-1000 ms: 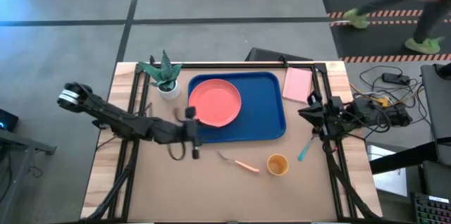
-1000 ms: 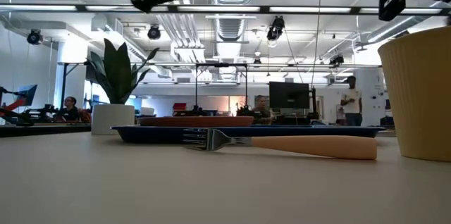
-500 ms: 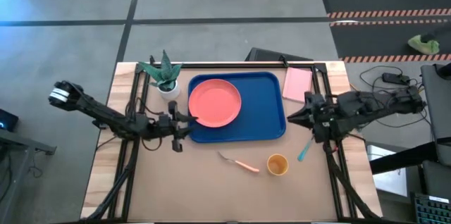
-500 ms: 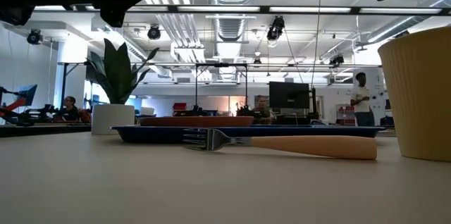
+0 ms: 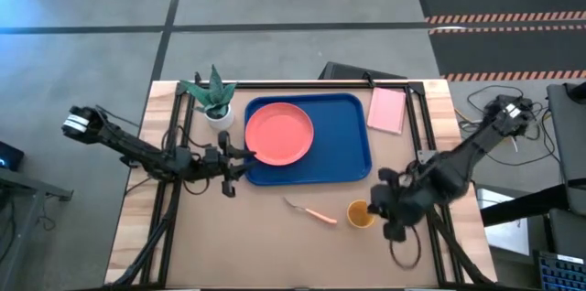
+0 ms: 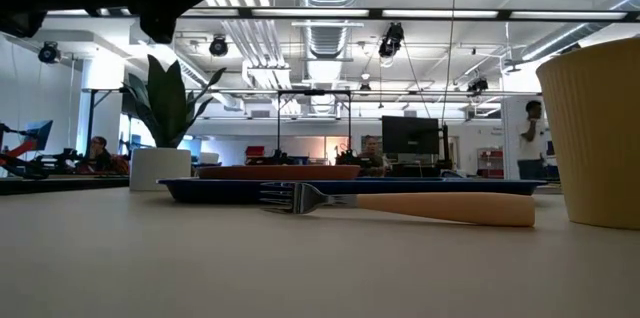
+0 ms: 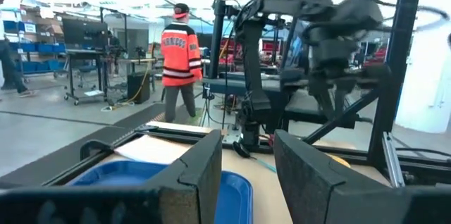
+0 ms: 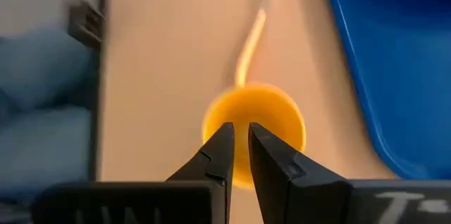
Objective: Pick and place plate/cup/fork/spoon on tray
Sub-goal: Put the yellow cup on the blue tray on the top right of the orange plate
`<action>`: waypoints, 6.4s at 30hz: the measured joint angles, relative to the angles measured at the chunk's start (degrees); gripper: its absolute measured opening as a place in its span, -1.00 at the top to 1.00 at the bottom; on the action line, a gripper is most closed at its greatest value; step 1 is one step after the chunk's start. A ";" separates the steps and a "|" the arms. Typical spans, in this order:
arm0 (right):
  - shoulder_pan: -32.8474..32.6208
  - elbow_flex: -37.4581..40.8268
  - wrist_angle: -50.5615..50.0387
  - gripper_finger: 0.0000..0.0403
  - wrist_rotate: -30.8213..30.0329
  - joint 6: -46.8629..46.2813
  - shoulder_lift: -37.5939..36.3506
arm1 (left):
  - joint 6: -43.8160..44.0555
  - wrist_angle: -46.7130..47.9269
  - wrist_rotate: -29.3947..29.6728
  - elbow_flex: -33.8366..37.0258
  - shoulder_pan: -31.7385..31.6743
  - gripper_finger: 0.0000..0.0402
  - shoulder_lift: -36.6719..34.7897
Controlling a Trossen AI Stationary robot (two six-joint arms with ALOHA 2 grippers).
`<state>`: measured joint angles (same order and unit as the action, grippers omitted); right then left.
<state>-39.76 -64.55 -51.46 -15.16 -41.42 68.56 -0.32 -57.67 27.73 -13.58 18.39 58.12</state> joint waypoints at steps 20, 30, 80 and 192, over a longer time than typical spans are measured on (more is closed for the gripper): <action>-4.88 -15.18 -8.54 0.83 -6.07 3.99 17.31 | 0.04 -0.18 -0.04 0.00 0.04 0.43 0.25; -4.13 -14.67 -8.17 0.38 -3.86 -2.02 17.28 | 0.15 0.04 -0.06 0.10 0.00 0.43 0.25; 2.90 -15.33 -10.85 0.96 4.70 7.01 21.11 | 0.11 -0.03 -0.04 0.68 0.00 0.43 0.23; 70.57 -5.56 6.85 0.96 8.11 50.52 19.73 | -0.02 -0.37 -0.04 0.72 0.02 0.43 0.25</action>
<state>30.81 -70.11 -44.61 -7.05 9.09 88.29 -0.34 -58.04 27.68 -12.86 18.41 58.37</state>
